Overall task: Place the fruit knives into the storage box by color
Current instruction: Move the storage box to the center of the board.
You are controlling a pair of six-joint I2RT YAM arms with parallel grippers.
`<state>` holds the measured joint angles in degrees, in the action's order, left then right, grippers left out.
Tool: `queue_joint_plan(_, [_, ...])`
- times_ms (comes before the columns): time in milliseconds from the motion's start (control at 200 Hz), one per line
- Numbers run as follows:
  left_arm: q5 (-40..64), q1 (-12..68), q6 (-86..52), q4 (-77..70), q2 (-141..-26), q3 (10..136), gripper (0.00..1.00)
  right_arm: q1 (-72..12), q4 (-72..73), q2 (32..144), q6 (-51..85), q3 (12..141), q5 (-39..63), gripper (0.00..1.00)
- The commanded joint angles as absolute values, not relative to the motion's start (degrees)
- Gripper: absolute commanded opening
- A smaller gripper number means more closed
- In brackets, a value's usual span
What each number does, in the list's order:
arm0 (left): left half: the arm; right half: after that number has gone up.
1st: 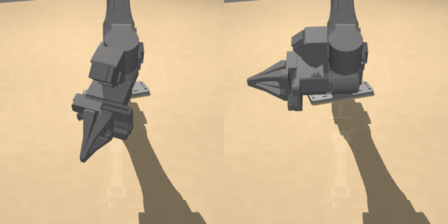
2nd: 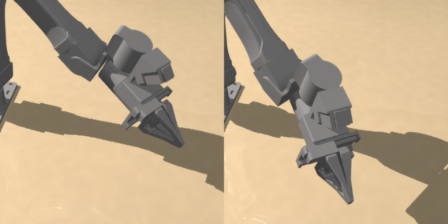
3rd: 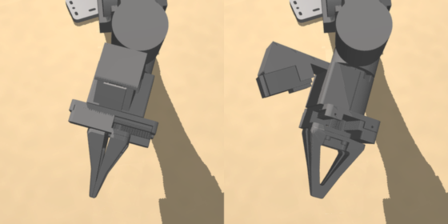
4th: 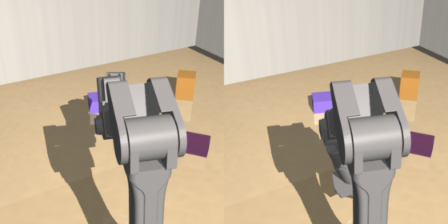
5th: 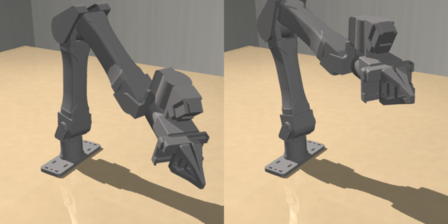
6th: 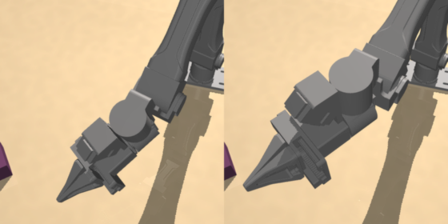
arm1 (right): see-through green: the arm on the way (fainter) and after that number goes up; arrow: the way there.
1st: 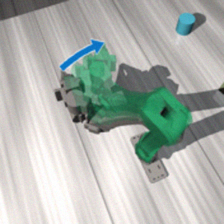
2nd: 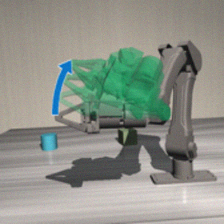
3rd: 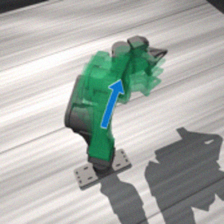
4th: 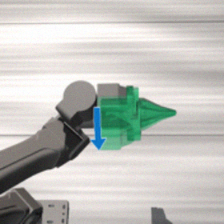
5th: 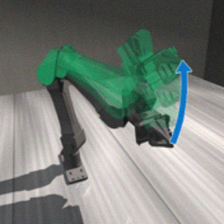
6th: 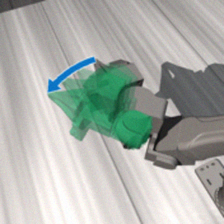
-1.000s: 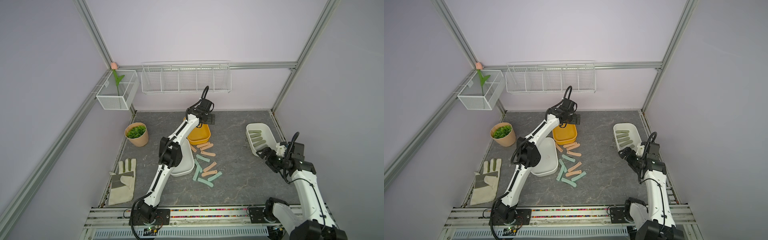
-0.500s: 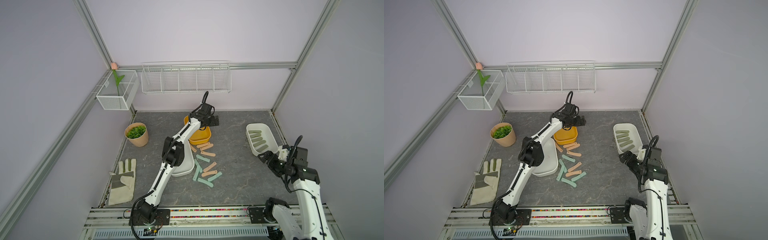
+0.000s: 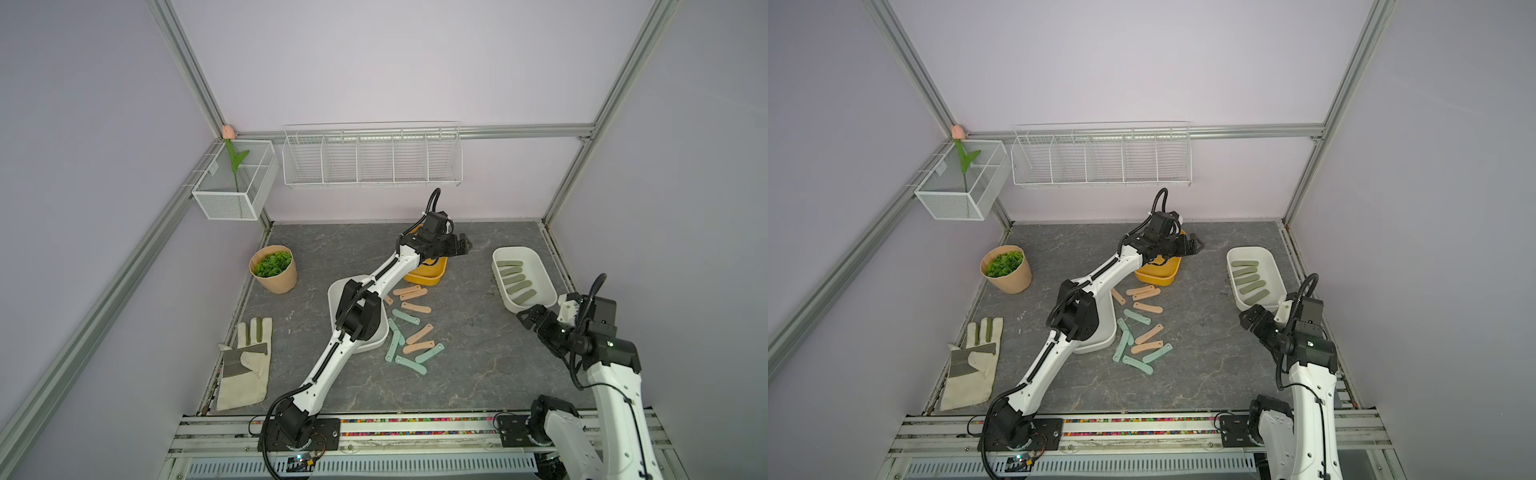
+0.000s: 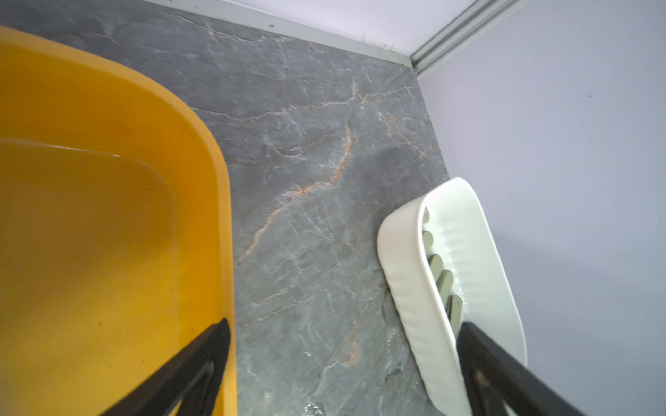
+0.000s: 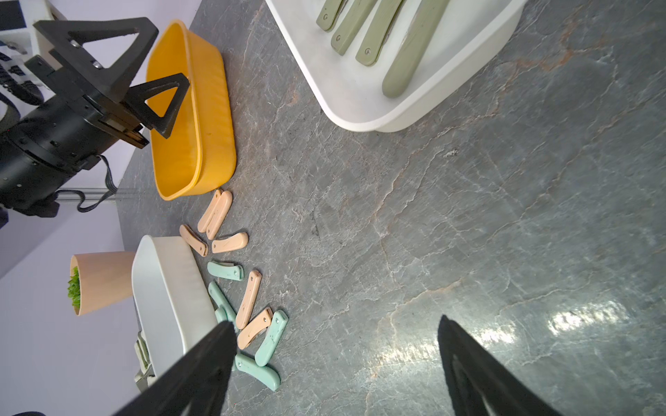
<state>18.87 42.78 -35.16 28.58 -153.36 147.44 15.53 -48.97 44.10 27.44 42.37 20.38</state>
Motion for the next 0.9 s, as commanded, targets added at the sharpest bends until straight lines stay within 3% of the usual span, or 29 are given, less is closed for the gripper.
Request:
queue_joint_plan(0, [22.0,44.1,-37.4,27.5,-155.7,149.3,0.99,15.3,-48.8,43.7,27.7,41.4,19.8,0.91])
queue_joint_plan(895, [29.5,53.2,-32.7,22.4,-138.0,117.5,0.99,18.4,-46.7,47.5,27.4,45.3,20.0,0.9])
